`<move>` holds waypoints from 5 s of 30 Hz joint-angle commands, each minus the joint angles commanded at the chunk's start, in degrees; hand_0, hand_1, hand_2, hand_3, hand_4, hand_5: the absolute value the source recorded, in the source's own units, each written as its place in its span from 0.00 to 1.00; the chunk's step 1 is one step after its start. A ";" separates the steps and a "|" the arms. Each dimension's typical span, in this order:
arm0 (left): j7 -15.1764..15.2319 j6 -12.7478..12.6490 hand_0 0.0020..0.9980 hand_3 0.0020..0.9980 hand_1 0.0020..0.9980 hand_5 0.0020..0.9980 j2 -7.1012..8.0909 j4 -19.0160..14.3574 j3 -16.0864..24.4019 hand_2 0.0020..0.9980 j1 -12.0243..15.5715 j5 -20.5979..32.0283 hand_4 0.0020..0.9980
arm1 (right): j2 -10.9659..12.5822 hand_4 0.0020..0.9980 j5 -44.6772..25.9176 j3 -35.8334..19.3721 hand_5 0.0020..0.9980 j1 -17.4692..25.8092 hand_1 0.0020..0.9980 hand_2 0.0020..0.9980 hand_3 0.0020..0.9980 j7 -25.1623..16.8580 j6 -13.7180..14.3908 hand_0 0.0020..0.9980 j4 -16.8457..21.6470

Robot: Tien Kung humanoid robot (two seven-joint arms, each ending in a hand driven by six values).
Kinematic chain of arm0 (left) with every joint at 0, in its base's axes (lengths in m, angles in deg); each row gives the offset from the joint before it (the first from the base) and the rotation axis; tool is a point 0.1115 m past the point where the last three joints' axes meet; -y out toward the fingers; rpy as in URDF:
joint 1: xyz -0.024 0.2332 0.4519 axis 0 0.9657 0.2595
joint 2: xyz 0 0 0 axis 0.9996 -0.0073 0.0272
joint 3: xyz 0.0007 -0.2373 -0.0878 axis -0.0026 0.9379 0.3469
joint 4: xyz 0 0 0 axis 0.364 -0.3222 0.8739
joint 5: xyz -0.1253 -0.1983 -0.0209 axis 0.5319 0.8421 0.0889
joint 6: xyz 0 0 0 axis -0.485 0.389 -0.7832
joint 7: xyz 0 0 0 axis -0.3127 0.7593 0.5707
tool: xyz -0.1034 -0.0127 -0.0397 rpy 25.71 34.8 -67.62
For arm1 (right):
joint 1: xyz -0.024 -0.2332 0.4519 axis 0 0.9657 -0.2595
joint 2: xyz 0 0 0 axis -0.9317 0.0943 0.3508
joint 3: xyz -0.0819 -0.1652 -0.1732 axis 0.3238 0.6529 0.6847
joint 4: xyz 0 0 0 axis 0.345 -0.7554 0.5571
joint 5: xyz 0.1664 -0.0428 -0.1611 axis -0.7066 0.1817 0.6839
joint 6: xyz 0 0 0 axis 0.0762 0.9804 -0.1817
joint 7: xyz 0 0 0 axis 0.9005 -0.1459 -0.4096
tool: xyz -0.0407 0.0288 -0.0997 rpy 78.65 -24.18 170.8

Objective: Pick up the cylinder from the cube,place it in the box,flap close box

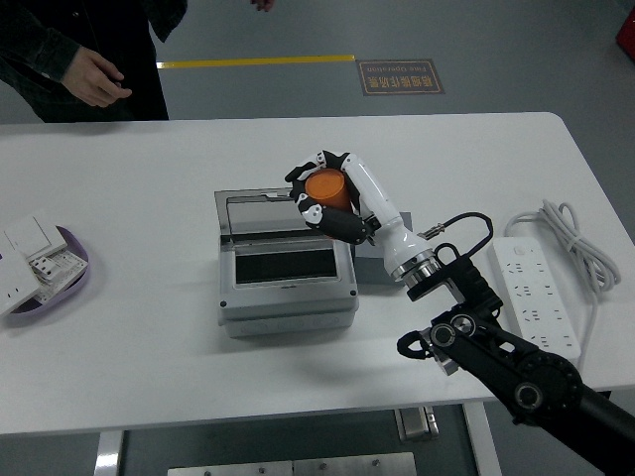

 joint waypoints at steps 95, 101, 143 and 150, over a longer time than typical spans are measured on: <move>-0.44 0.05 0.59 0.62 0.61 0.16 -0.05 0.00 0.71 0.60 -1.03 -1.38 0.64 | 8.51 0.61 20.20 8.41 0.13 -11.90 0.64 0.65 0.65 19.73 -10.75 0.73 2.28; -0.47 0.06 0.59 0.62 0.61 0.16 -0.24 0.00 1.02 0.60 -0.82 -1.66 0.63 | 10.36 0.61 22.86 8.29 0.14 -6.50 0.64 0.65 0.65 22.19 -11.78 0.73 9.42; -0.19 -0.10 0.59 0.63 0.61 0.17 -0.88 0.00 0.78 0.60 -0.02 -0.78 0.64 | 8.52 0.58 -11.73 -22.95 0.20 12.29 0.64 0.64 0.65 -2.81 -8.49 0.69 1.20; -0.12 0.10 0.59 0.63 0.61 0.17 -0.18 0.00 0.79 0.60 -0.20 -1.67 0.64 | 7.61 0.59 -19.33 -22.11 0.19 13.10 0.64 0.64 0.65 -4.17 -8.14 0.70 -1.43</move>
